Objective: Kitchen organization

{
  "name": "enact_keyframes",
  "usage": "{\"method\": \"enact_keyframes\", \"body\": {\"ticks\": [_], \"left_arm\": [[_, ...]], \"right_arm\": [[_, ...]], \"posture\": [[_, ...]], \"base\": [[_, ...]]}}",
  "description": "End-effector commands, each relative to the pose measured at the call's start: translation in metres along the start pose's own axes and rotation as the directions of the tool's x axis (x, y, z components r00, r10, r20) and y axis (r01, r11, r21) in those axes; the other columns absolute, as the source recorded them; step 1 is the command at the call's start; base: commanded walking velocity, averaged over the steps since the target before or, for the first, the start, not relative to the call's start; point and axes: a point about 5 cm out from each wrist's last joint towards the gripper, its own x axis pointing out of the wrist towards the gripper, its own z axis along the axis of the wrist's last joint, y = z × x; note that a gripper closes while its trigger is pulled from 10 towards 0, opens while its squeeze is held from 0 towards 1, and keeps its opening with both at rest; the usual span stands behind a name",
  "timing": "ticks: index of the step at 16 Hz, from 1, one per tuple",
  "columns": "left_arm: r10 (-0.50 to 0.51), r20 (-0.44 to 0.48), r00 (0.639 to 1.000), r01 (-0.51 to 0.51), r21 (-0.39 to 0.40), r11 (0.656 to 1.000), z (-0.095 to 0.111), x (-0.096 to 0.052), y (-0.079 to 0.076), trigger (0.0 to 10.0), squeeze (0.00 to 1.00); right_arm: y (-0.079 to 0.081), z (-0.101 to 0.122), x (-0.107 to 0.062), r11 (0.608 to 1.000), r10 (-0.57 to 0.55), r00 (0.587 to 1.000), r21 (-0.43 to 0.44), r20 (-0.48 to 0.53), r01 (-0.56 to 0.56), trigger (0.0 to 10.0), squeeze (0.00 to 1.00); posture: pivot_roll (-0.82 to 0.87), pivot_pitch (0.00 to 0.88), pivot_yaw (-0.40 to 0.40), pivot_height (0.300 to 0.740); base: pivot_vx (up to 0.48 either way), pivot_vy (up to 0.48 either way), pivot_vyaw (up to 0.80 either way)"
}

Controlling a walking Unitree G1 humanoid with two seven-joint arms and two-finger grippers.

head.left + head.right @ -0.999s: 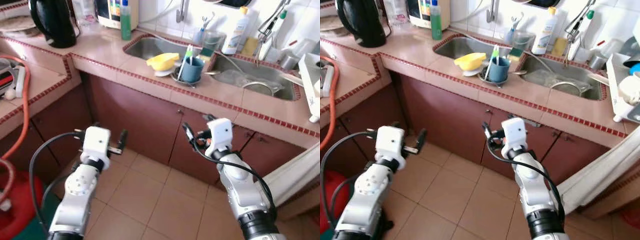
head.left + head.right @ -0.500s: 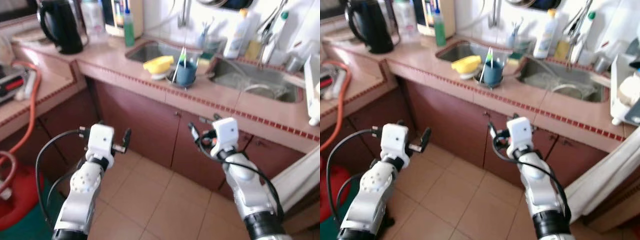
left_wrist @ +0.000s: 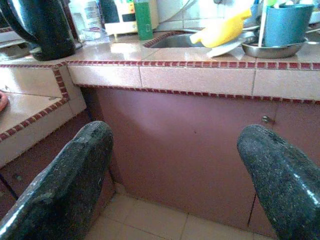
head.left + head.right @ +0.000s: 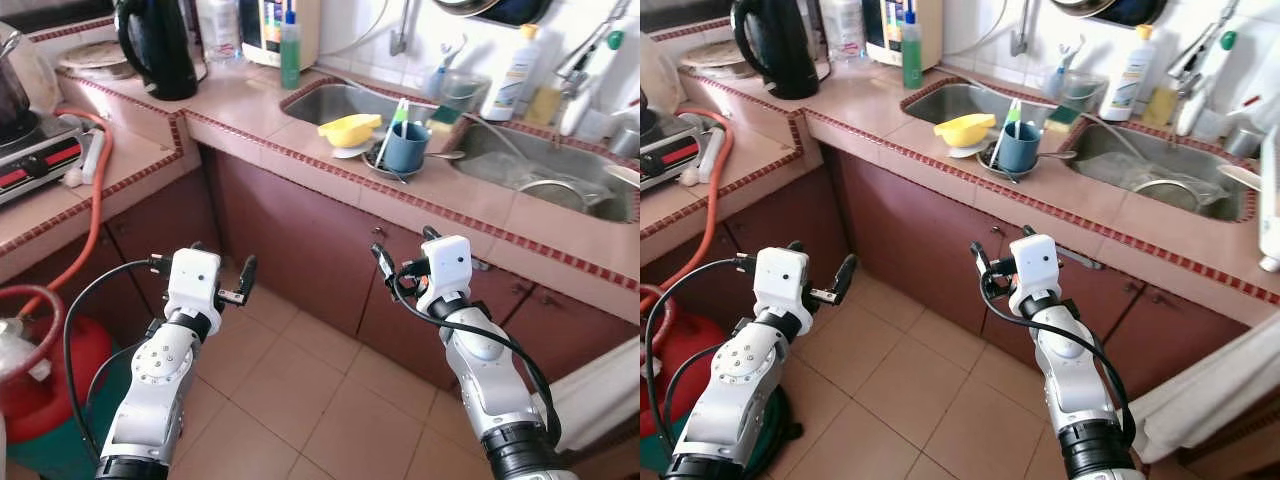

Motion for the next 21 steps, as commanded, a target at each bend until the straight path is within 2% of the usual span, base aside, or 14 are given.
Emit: {"method": "enact_keyframes", "body": {"ticks": [1, 6, 14, 21], "left_arm": [[-0.008, 0.004, 1.0, 0.008, -0.001, 1.0, 0.004, 0.003, 0.0, 10.0, 0.0], [-0.013, 0.012, 1.0, 0.013, -0.02, 1.0, 0.005, 0.004, -0.001, 10.0, 0.0], [-0.018, 0.02, 1.0, 0.019, -0.032, 0.999, 0.009, 0.006, -0.002, 10.0, 0.0], [-0.029, 0.026, 0.999, 0.03, -0.042, 0.999, 0.009, 0.008, -0.008, 10.0, 0.0]], "right_arm": [[-0.003, 0.008, 0.001, 1.0, -0.012, 1.0, -0.001, 0.027, 0.012, 10.0, 0.0], [0.001, 0.012, 0.002, 1.0, 0.025, 0.999, -0.015, 0.048, -0.024, 10.0, 0.0], [0.006, 0.047, 0.005, 0.995, 0.093, 0.974, -0.043, 0.207, -0.086, 10.0, 0.0], [0.003, 0.054, 0.005, 0.992, 0.113, 0.968, -0.077, 0.224, -0.098, 10.0, 0.0]], "posture": [[-0.06, 0.016, -0.028, 0.74], [-0.07, 0.021, -0.035, 0.74], [-0.07, 0.025, -0.035, 0.74], [-0.08, 0.005, -0.043, 0.74]], "base": [[0.281, 0.0, 0.0], [0.312, 0.0, 0.0], [0.333, 0.0, 0.0], [0.334, 0.0, 0.0]]}}
